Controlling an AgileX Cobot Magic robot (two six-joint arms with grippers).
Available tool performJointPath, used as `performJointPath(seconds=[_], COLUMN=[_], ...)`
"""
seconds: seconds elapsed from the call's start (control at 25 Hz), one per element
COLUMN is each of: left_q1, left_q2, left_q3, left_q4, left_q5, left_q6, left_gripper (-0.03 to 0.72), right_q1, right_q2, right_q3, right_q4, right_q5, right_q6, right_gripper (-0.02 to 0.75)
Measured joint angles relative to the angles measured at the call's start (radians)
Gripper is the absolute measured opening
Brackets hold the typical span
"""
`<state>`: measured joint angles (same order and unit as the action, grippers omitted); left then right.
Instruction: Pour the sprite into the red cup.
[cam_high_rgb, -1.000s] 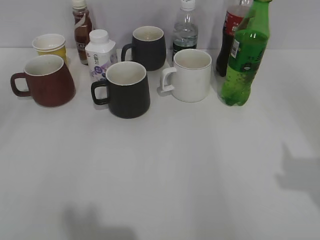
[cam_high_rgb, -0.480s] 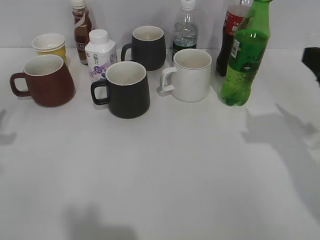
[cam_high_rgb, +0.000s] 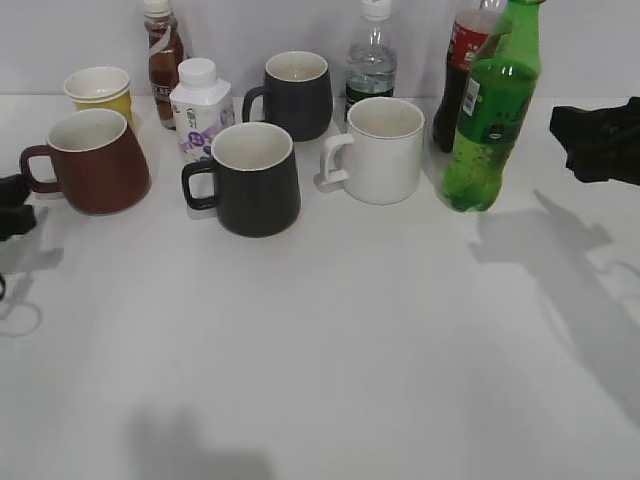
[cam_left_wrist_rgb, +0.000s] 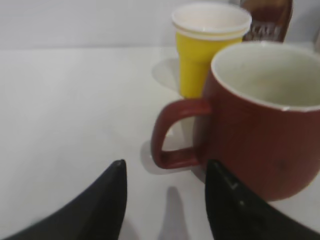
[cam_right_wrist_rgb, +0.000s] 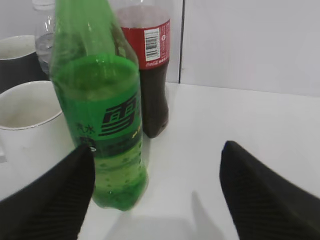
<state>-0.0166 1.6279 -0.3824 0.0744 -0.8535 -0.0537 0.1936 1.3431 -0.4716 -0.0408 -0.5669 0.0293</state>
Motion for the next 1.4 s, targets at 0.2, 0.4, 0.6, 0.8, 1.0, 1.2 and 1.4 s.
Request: performJointPath(seconds=[0.2,0.4,0.6,0.8,1.0,1.2,1.4], left_q1=[0.0,0.0,0.0,0.0,0.001,0.004,0.004], left_q2=[0.124,0.184,0.246,0.327,0.42,0.434,0.416], left_q3=[-0.077,-0.163,-0.244,-0.333,-0.44,-0.459,-0.433], left_q4=[0.003,-0.002,-0.002,0.023,0.083,0.141,0.17], left_q5=[-0.051,-0.035,-0.023,-0.021,-0.04,-0.054,-0.054], left_q6=[0.0,0.0,0.0,0.0,0.0,0.0,0.0], left_gripper=[0.384,0.332,0.315,0.216,0.12,0.076,0.074], right_q1=[0.0,0.0,0.0,0.0,0.0,0.0,0.0], right_q2=[0.017,0.018,0.018,0.018,0.018,0.018,0.018], right_q3=[0.0,0.0,0.0,0.0,0.0,0.0,0.0], right_q4=[-0.001,-0.001,-0.003,-0.008,-0.035,-0.035,-0.089], right_q5=[-0.029,-0.029,-0.03,-0.03,-0.03,-0.031,-0.031], right_q6=[0.0,0.0,0.0,0.0,0.0,0.0,0.0], right_gripper=[0.585,0.585,0.585,0.586,0.586,0.586,0.585])
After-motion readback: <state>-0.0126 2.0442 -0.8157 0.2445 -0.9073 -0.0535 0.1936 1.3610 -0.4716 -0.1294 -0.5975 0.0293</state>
